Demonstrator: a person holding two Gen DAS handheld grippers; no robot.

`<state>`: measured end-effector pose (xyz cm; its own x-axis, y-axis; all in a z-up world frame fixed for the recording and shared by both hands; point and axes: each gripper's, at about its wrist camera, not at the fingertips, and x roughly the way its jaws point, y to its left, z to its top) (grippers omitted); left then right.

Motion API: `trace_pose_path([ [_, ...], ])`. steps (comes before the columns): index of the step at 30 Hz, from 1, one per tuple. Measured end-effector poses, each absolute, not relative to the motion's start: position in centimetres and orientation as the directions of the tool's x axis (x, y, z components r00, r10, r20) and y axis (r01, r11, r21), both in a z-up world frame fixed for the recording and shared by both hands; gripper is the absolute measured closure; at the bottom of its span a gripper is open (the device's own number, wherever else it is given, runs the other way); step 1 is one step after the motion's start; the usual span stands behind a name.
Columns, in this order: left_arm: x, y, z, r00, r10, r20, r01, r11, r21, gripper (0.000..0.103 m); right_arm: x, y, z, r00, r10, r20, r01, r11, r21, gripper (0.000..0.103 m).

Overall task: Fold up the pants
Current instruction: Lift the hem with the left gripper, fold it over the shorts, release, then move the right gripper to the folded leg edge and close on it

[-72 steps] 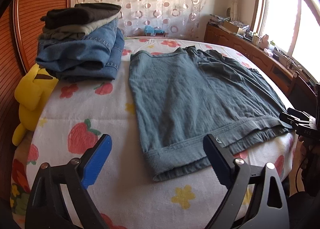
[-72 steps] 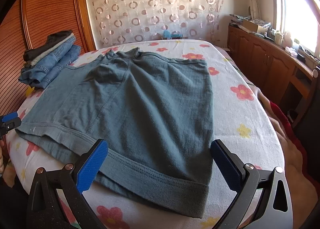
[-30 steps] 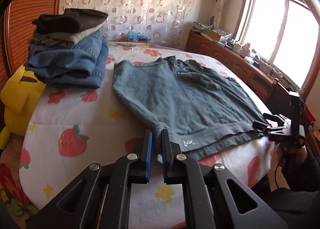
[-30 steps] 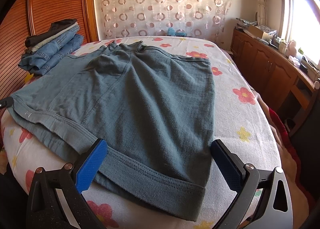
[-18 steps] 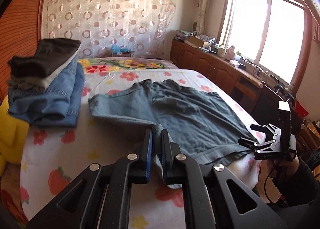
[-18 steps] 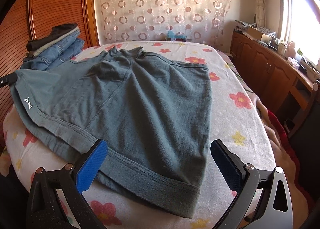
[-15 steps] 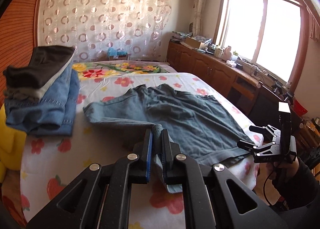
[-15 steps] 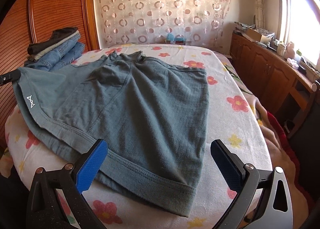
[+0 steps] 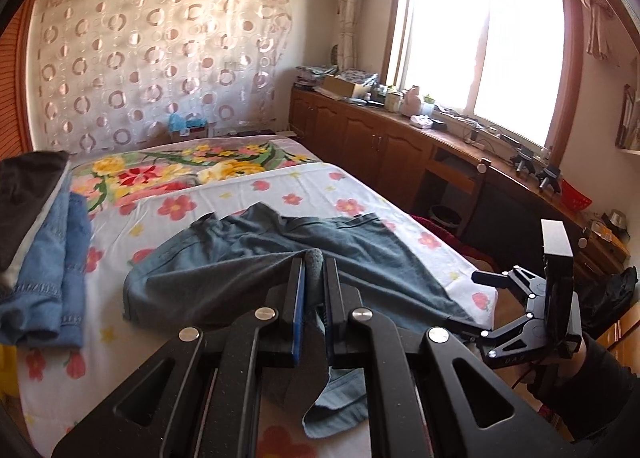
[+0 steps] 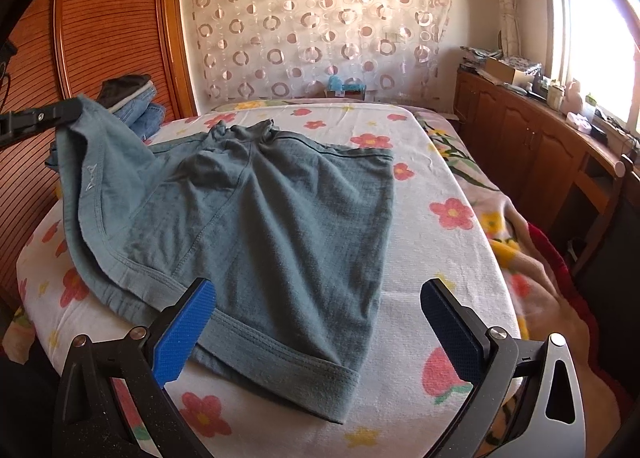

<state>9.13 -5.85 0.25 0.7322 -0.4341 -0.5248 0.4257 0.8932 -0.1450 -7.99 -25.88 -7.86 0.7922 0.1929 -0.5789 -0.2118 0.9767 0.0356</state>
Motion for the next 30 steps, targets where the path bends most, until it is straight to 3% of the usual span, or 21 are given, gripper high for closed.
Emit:
trace_pose_path([
  [9, 10.7, -9.8, 0.7, 0.7, -0.466, -0.541, 0.485, 0.866, -0.119, 0.094, -8.1, -26.8, -7.4, 0.803, 0.196, -0.562, -0.203, 0.978, 0.051, 0.001],
  [17, 11.6, -10.8, -2.3, 0.659, -0.44, -0.61, 0.482, 0.87, -0.107, 0.093, -8.1, -27.4, -7.5, 0.806, 0.193, -0.559, -0.196, 0.979, 0.055, 0.001],
  [19, 11.6, -10.3, -3.3, 0.658, -0.416, -0.627, 0.459, 0.883, -0.104, 0.088, -7.9, -27.4, -7.7, 0.804, 0.193, -0.562, -0.194, 0.979, 0.06, 0.001],
  [22, 11.3, -9.3, -3.9, 0.676, -0.387, -0.627, 0.432, 0.897, -0.088, 0.068, -7.7, -27.4, -7.8, 0.801, 0.192, -0.567, -0.193, 0.979, 0.058, 0.001],
  [23, 11.2, -9.0, -4.0, 0.678, -0.385, -0.626, 0.429, 0.899, -0.089, 0.056, -7.6, -27.4, -7.9, 0.801, 0.192, -0.567, -0.194, 0.979, 0.058, 0.001],
  [26, 11.1, -7.7, -4.4, 0.681, -0.373, -0.631, 0.41, 0.907, -0.094, 0.051, -7.5, -27.2, -7.8, 0.801, 0.194, -0.567, -0.195, 0.979, 0.059, 0.001],
  [27, 11.0, -7.3, -4.7, 0.677, -0.367, -0.638, 0.401, 0.911, -0.098, 0.038, -7.5, -27.1, -7.8, 0.801, 0.195, -0.566, -0.196, 0.979, 0.059, 0.001],
  [29, 10.9, -6.3, -5.3, 0.67, -0.377, -0.64, 0.395, 0.91, -0.122, 0.023, -7.4, -26.8, -7.8, 0.801, 0.196, -0.566, -0.198, 0.978, 0.058, 0.001],
  [30, 10.9, -5.8, -5.7, 0.667, -0.38, -0.641, 0.391, 0.911, -0.133, 0.022, -7.3, -26.8, -7.8, 0.799, 0.199, -0.567, -0.201, 0.978, 0.06, 0.001],
])
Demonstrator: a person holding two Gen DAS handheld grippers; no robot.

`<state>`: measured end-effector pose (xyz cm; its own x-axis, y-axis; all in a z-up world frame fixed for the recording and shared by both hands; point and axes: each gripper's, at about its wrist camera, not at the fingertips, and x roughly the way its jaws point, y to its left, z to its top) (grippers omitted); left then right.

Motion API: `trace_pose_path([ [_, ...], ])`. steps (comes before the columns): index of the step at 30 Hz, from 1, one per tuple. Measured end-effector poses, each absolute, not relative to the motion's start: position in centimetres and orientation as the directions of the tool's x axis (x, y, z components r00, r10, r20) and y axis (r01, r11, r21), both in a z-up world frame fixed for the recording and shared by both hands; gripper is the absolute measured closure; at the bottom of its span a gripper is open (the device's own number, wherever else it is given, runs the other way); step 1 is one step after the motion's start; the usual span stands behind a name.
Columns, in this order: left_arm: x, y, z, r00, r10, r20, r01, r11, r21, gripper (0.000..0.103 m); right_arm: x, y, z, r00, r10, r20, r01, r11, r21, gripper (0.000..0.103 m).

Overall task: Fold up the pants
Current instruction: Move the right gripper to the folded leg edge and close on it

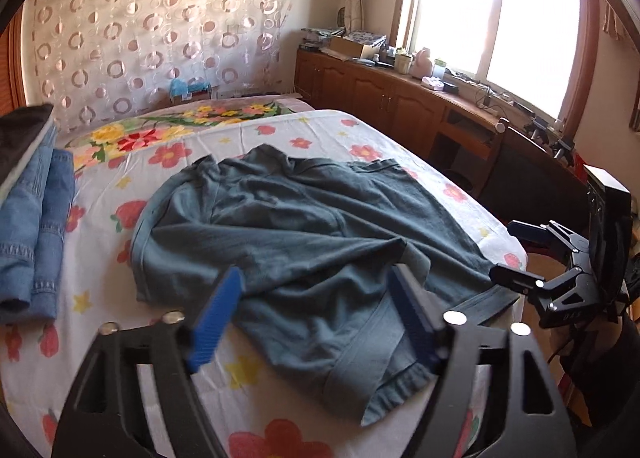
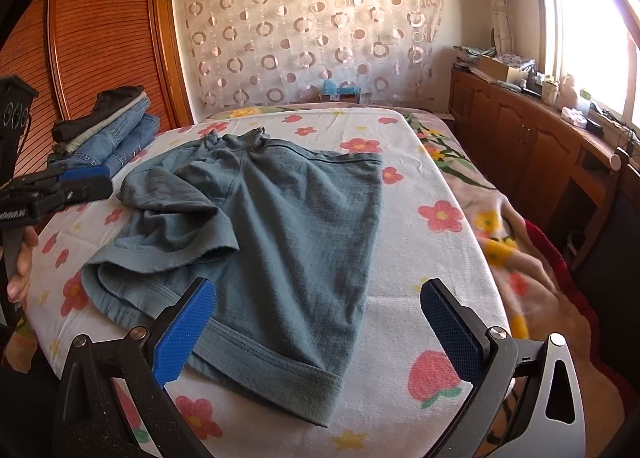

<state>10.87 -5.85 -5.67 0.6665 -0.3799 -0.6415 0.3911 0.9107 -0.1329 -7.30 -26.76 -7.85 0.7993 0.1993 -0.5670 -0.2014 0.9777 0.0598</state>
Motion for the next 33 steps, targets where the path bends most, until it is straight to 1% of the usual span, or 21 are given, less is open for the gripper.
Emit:
trace_pose_path([
  [3, 10.9, -4.9, -7.0, 0.656, -0.356, -0.665, 0.364, 0.922, -0.134, 0.022, -7.0, -26.4, -7.9, 0.793, 0.21, -0.572, -0.212, 0.975, 0.063, 0.004],
  [6, 10.6, -3.9, -8.3, 0.659, -0.309, -0.686, 0.324, 0.939, -0.111, 0.022, -6.6, -25.9, -7.9, 0.785, 0.225, -0.578, -0.231, 0.971, 0.064, 0.009],
  [9, 10.6, -3.3, -9.2, 0.643, -0.299, -0.705, 0.309, 0.944, -0.118, 0.022, -6.2, -25.3, -7.8, 0.779, 0.24, -0.579, -0.252, 0.966, 0.061, 0.013],
  [10, 10.6, -3.1, -9.4, 0.642, -0.293, -0.709, 0.303, 0.946, -0.116, 0.022, -6.0, -25.0, -7.8, 0.777, 0.241, -0.582, -0.257, 0.965, 0.057, 0.017],
  [15, 10.7, -2.5, -10.3, 0.632, -0.267, -0.728, 0.28, 0.954, -0.106, 0.022, -4.9, -23.9, -7.5, 0.766, 0.261, -0.587, -0.286, 0.957, 0.051, 0.028],
  [22, 10.5, -2.3, -11.0, 0.622, -0.265, -0.736, 0.268, 0.956, -0.118, 0.022, -3.3, -22.5, -7.1, 0.745, 0.301, -0.595, -0.338, 0.94, 0.051, 0.045],
  [25, 10.4, -2.2, -11.2, 0.63, -0.266, -0.73, 0.267, 0.956, -0.117, 0.022, -2.5, -21.9, -7.4, 0.727, 0.323, -0.606, -0.364, 0.93, 0.058, 0.047],
  [30, 10.1, -2.7, -11.4, 0.649, -0.238, -0.723, 0.28, 0.958, -0.065, 0.022, -0.8, -21.0, -8.5, 0.682, 0.348, -0.644, -0.392, 0.916, 0.079, 0.047],
  [33, 10.1, -2.7, -11.4, 0.652, -0.234, -0.721, 0.28, 0.958, -0.058, 0.021, 0.4, -20.5, -9.0, 0.665, 0.351, -0.659, -0.398, 0.913, 0.085, 0.049],
])
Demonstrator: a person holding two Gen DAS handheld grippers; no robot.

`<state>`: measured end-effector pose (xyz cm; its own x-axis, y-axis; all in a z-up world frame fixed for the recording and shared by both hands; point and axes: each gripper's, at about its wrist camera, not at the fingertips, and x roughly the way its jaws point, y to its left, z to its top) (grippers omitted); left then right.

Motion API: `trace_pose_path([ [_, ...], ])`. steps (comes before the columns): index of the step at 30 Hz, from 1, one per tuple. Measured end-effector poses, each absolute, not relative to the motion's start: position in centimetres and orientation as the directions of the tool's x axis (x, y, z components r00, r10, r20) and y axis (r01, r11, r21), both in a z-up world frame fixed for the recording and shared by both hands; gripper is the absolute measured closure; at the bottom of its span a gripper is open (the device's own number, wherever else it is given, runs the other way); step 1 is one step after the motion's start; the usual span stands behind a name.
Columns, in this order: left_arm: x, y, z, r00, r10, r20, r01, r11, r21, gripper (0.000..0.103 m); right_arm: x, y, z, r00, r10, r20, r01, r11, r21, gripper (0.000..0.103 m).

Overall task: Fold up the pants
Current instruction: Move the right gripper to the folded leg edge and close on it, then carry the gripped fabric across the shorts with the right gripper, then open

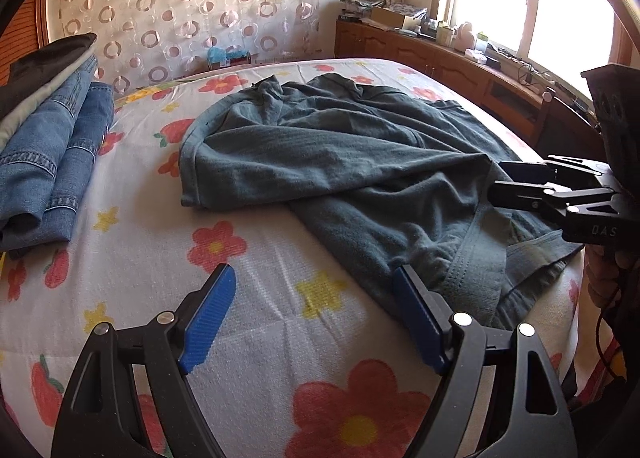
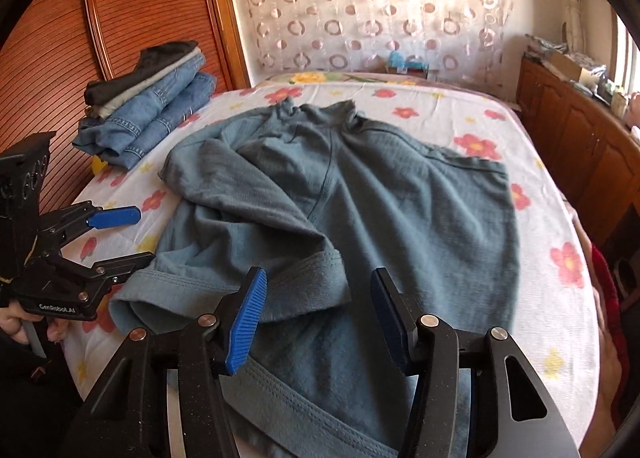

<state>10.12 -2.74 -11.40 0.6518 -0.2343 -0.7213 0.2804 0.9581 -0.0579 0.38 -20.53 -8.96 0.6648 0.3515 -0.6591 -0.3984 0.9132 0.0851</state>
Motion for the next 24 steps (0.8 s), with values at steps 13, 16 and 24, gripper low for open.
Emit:
trace_pose_path([
  [13, 10.1, -2.1, -11.3, 0.656, -0.264, -0.707, 0.274, 0.956, -0.102, 0.021, 1.9, -20.4, -8.9, 0.638, 0.417, -0.647, -0.412, 0.895, 0.172, 0.087],
  [16, 10.1, -1.9, -11.1, 0.669, -0.24, -0.703, 0.241, 0.965, -0.101, 0.021, 1.1, -20.8, -8.2, 0.649, 0.451, -0.613, -0.422, 0.884, 0.203, 0.091],
  [24, 9.0, -2.8, -9.0, 0.689, -0.281, -0.668, 0.277, 0.954, -0.116, 0.021, -2.1, -21.4, -6.0, 0.702, 0.477, -0.529, -0.444, 0.874, 0.199, 0.094],
])
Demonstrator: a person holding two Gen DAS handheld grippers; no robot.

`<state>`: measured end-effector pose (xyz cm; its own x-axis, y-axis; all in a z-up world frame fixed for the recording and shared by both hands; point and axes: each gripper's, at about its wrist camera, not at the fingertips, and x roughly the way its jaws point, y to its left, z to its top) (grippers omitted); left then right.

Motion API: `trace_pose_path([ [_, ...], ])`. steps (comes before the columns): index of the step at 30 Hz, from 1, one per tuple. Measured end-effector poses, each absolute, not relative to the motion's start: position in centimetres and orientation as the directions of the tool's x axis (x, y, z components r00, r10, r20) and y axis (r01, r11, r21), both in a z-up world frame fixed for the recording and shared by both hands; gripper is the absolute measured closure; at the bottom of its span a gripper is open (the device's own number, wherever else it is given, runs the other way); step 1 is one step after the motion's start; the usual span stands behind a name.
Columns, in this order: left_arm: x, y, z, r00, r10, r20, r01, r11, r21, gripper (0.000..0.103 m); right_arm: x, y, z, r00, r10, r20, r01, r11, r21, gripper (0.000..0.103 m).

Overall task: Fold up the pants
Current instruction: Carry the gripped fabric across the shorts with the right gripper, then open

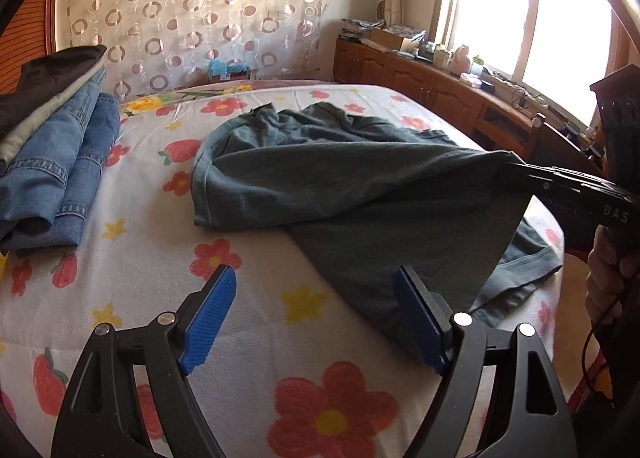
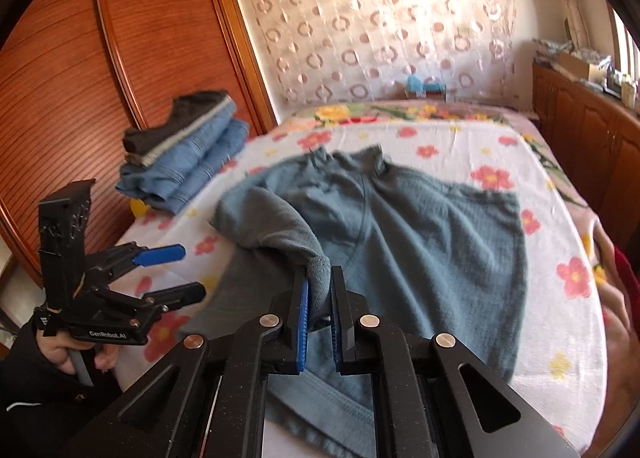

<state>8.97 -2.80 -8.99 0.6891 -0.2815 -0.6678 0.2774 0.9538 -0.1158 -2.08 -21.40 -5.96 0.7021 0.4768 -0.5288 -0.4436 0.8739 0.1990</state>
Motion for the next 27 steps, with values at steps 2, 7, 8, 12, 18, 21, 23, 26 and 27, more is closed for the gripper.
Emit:
trace_pose_path([
  [2, 8.5, -3.2, -8.2, 0.697, -0.298, -0.652, 0.293, 0.949, -0.12, 0.021, -3.0, -21.8, -5.2, 0.721, 0.472, -0.508, -0.442, 0.877, 0.188, 0.094],
  [7, 7.7, -4.2, -7.1, 0.707, -0.322, -0.63, 0.327, 0.938, -0.113, 0.021, -5.3, -22.2, -4.2, 0.766, 0.437, -0.471, -0.425, 0.895, 0.137, 0.094],
  [8, 7.7, -4.3, -7.0, 0.707, -0.325, -0.628, 0.332, 0.937, -0.111, 0.021, -5.7, -22.4, -4.1, 0.774, 0.425, -0.469, -0.415, 0.9, 0.13, 0.094],
  [12, 7.7, -4.7, -7.0, 0.706, -0.332, -0.626, 0.342, 0.933, -0.109, 0.021, -7.2, -23.2, -4.1, 0.79, 0.394, -0.47, -0.388, 0.914, 0.116, 0.094],
  [18, 7.8, -5.2, -7.1, 0.696, -0.343, -0.631, 0.351, 0.929, -0.117, 0.021, -9.2, -24.4, -4.0, 0.802, 0.351, -0.484, -0.345, 0.933, 0.106, 0.094],
  [21, 7.9, -5.5, -7.2, 0.693, -0.343, -0.634, 0.355, 0.928, -0.114, 0.021, -10.1, -24.8, -4.0, 0.803, 0.332, -0.494, -0.325, 0.94, 0.102, 0.094],
  [23, 7.9, -5.8, -7.2, 0.691, -0.345, -0.635, 0.359, 0.926, -0.112, 0.021, -10.4, -24.9, -4.1, 0.803, 0.322, -0.501, -0.312, 0.944, 0.106, 0.094],
  [26, 8.0, -6.2, -7.3, 0.688, -0.347, -0.637, 0.366, 0.924, -0.109, 0.021, -10.7, -25.0, -3.9, 0.806, 0.309, -0.505, -0.293, 0.949, 0.112, 0.094],
  [27, 8.0, -6.3, -7.3, 0.687, -0.348, -0.638, 0.368, 0.924, -0.107, 0.021, -10.8, -25.3, -3.8, 0.807, 0.303, -0.507, -0.287, 0.951, 0.112, 0.094],
])
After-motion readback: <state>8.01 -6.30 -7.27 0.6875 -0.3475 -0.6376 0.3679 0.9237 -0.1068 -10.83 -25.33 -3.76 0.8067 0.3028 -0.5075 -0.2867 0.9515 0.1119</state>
